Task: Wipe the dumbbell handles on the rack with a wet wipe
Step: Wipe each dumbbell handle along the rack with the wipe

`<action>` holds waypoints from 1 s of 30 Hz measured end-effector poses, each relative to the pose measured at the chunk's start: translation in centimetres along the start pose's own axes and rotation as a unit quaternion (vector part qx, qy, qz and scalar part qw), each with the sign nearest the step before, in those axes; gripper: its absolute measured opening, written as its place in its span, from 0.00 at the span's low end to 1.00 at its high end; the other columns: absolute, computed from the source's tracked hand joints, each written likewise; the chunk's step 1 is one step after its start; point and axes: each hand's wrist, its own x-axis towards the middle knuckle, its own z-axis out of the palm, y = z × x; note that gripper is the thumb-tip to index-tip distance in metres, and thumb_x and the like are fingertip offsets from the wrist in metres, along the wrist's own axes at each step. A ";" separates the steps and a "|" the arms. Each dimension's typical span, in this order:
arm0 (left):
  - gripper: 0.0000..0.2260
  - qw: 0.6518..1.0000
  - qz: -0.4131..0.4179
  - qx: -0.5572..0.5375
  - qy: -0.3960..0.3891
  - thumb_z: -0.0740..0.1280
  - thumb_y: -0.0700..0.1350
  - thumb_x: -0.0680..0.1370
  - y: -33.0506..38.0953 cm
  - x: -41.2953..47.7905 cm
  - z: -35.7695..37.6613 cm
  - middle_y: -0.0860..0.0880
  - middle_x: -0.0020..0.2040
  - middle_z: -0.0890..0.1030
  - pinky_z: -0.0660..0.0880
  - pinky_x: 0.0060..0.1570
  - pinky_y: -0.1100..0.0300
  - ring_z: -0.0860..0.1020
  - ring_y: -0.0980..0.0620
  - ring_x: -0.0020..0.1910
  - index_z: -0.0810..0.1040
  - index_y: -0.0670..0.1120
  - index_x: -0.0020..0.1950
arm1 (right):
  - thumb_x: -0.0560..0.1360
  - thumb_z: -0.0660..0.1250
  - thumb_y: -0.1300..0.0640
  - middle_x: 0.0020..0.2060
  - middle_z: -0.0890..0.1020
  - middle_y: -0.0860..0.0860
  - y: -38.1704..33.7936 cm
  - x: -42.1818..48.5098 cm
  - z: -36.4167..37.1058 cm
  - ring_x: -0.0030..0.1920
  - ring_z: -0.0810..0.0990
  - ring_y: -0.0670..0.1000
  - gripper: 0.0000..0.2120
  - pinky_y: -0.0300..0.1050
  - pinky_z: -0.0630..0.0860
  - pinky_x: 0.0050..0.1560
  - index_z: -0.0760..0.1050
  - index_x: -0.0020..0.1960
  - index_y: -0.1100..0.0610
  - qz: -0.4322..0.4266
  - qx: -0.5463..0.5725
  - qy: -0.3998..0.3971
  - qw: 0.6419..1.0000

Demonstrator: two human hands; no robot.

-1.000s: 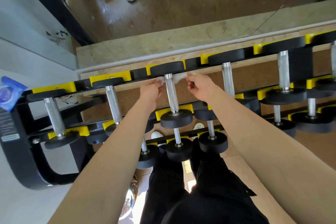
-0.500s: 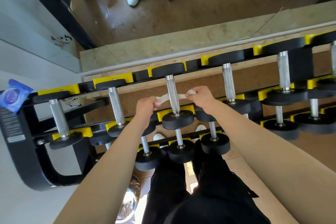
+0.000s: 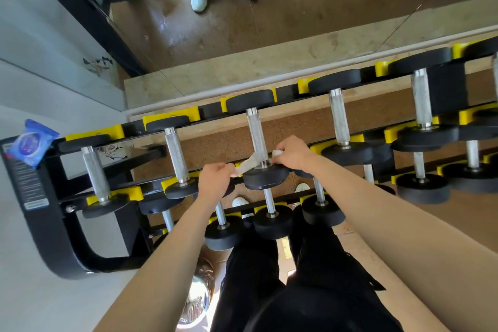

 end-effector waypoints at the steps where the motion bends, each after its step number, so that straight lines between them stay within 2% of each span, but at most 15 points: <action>1: 0.08 1.000 -0.004 -0.008 0.009 0.67 0.45 0.76 -0.2 0.0 -0.3 0.43 0.36 0.75 0.66 0.40 0.53 0.71 0.48 0.37 0.81 0.47 0.37 | 0.75 0.73 0.55 0.43 0.84 0.56 -0.5 -0.1 0.3 0.44 0.82 0.53 0.08 0.46 0.78 0.45 0.83 0.45 0.61 -0.006 -0.001 -0.001 1.000; 3: 0.08 1.000 0.006 -0.021 0.010 0.67 0.44 0.76 0.3 -0.2 -0.4 0.45 0.37 0.78 0.68 0.39 0.55 0.73 0.48 0.36 0.83 0.49 0.38 | 0.75 0.73 0.56 0.43 0.84 0.56 -0.5 -0.2 0.0 0.45 0.82 0.53 0.07 0.47 0.79 0.46 0.84 0.45 0.61 -0.007 -0.007 -0.002 1.000; 6: 0.07 0.999 0.033 -0.007 -0.022 0.66 0.43 0.79 1.7 -0.2 0.9 0.51 0.42 0.81 0.71 0.38 0.60 0.76 0.56 0.39 0.85 0.47 0.48 | 0.72 0.72 0.59 0.41 0.83 0.55 1.0 -0.8 -1.9 0.41 0.79 0.51 0.08 0.45 0.76 0.43 0.84 0.46 0.63 0.015 0.001 0.002 1.000; 8: 0.07 0.998 0.029 0.011 -0.051 0.66 0.43 0.80 2.3 -0.2 2.2 0.50 0.45 0.83 0.74 0.40 0.60 0.78 0.56 0.42 0.84 0.46 0.50 | 0.69 0.72 0.59 0.38 0.81 0.57 2.1 -1.4 -2.9 0.39 0.77 0.51 0.10 0.45 0.72 0.39 0.84 0.45 0.64 0.031 0.012 0.021 0.999; 10: 0.08 0.997 0.016 0.012 -0.071 0.65 0.43 0.80 2.4 -0.2 2.6 0.47 0.46 0.83 0.78 0.43 0.58 0.79 0.53 0.43 0.84 0.47 0.49 | 0.70 0.73 0.58 0.39 0.83 0.56 2.6 -1.9 -2.9 0.41 0.78 0.51 0.06 0.44 0.72 0.40 0.85 0.43 0.60 0.032 0.033 0.033 0.998; 13: 0.09 0.996 0.022 -0.031 -0.082 0.63 0.42 0.81 1.8 -1.0 1.1 0.50 0.47 0.82 0.74 0.41 0.61 0.78 0.53 0.45 0.84 0.46 0.50 | 0.76 0.70 0.57 0.44 0.84 0.51 1.6 -2.4 -1.0 0.49 0.81 0.53 0.05 0.43 0.73 0.44 0.84 0.42 0.52 0.001 0.043 0.032 0.999; 15: 0.10 0.992 0.026 -0.072 -0.097 0.62 0.39 0.80 1.6 -1.4 -0.3 0.49 0.47 0.80 0.71 0.41 0.60 0.76 0.51 0.47 0.83 0.46 0.46 | 0.79 0.67 0.57 0.51 0.84 0.50 0.7 -2.5 0.3 0.55 0.81 0.52 0.08 0.43 0.74 0.51 0.85 0.51 0.52 -0.005 0.035 0.044 0.998; 17: 0.10 0.989 -0.015 -0.115 -0.097 0.60 0.35 0.80 2.1 -1.7 -1.4 0.43 0.52 0.78 0.71 0.40 0.63 0.75 0.50 0.46 0.81 0.43 0.49 | 0.80 0.64 0.57 0.58 0.83 0.50 0.1 -2.6 0.9 0.60 0.79 0.52 0.11 0.44 0.73 0.58 0.84 0.58 0.54 -0.004 0.013 0.053 0.999; 18: 0.10 0.983 -0.049 -0.152 -0.095 0.60 0.33 0.81 2.7 -1.9 -1.9 0.41 0.56 0.77 0.74 0.42 0.65 0.78 0.48 0.50 0.80 0.40 0.54 | 0.80 0.64 0.57 0.59 0.83 0.50 -0.1 -2.9 1.0 0.61 0.79 0.53 0.12 0.44 0.73 0.60 0.83 0.59 0.54 -0.007 0.003 0.056 0.998; 19: 0.12 0.971 -0.082 -0.203 -0.100 0.59 0.31 0.81 3.3 -2.2 -2.3 0.39 0.60 0.76 0.78 0.50 0.63 0.79 0.44 0.56 0.78 0.38 0.60 | 0.80 0.64 0.58 0.60 0.83 0.51 -0.2 -3.3 0.9 0.61 0.79 0.53 0.12 0.44 0.73 0.61 0.83 0.60 0.54 -0.014 -0.006 0.063 0.998; 21: 0.12 0.937 -0.088 -0.313 -0.126 0.57 0.31 0.80 4.0 -3.0 -3.1 0.37 0.63 0.75 0.78 0.62 0.50 0.80 0.39 0.59 0.75 0.38 0.60 | 0.78 0.66 0.60 0.60 0.82 0.50 -0.4 -4.8 0.7 0.61 0.79 0.52 0.13 0.44 0.73 0.62 0.81 0.62 0.54 -0.036 -0.007 0.093 0.995; 23: 0.09 0.911 -0.033 -0.369 -0.179 0.56 0.33 0.80 4.2 -4.3 -3.7 0.37 0.60 0.78 0.77 0.63 0.45 0.82 0.38 0.54 0.73 0.41 0.54 | 0.76 0.70 0.62 0.61 0.81 0.48 -0.7 -6.7 0.4 0.60 0.78 0.49 0.19 0.44 0.74 0.63 0.78 0.65 0.52 -0.067 0.050 0.098 0.992; 26: 0.08 0.879 0.032 -0.405 -0.250 0.53 0.38 0.81 4.7 -6.2 -3.9 0.38 0.55 0.81 0.79 0.58 0.45 0.84 0.39 0.49 0.71 0.42 0.51 | 0.74 0.74 0.62 0.62 0.80 0.45 -1.6 -9.4 0.6 0.56 0.81 0.48 0.26 0.43 0.80 0.57 0.73 0.70 0.49 -0.133 0.192 0.038 0.972; 28: 0.08 0.860 0.051 -0.423 -0.282 0.53 0.41 0.80 5.4 -6.9 -3.5 0.39 0.52 0.83 0.80 0.55 0.46 0.84 0.39 0.49 0.71 0.42 0.50 | 0.75 0.73 0.62 0.58 0.83 0.48 -1.7 -10.3 0.7 0.56 0.82 0.51 0.22 0.45 0.81 0.56 0.76 0.68 0.52 -0.146 0.257 0.037 0.955; 30: 0.08 0.857 0.048 -0.435 -0.273 0.54 0.42 0.83 6.1 -7.5 -2.9 0.41 0.48 0.83 0.79 0.55 0.46 0.84 0.40 0.48 0.71 0.43 0.50 | 0.77 0.70 0.64 0.55 0.85 0.55 -1.6 -10.9 0.3 0.56 0.83 0.55 0.16 0.49 0.81 0.58 0.78 0.64 0.58 -0.117 0.335 0.041 0.934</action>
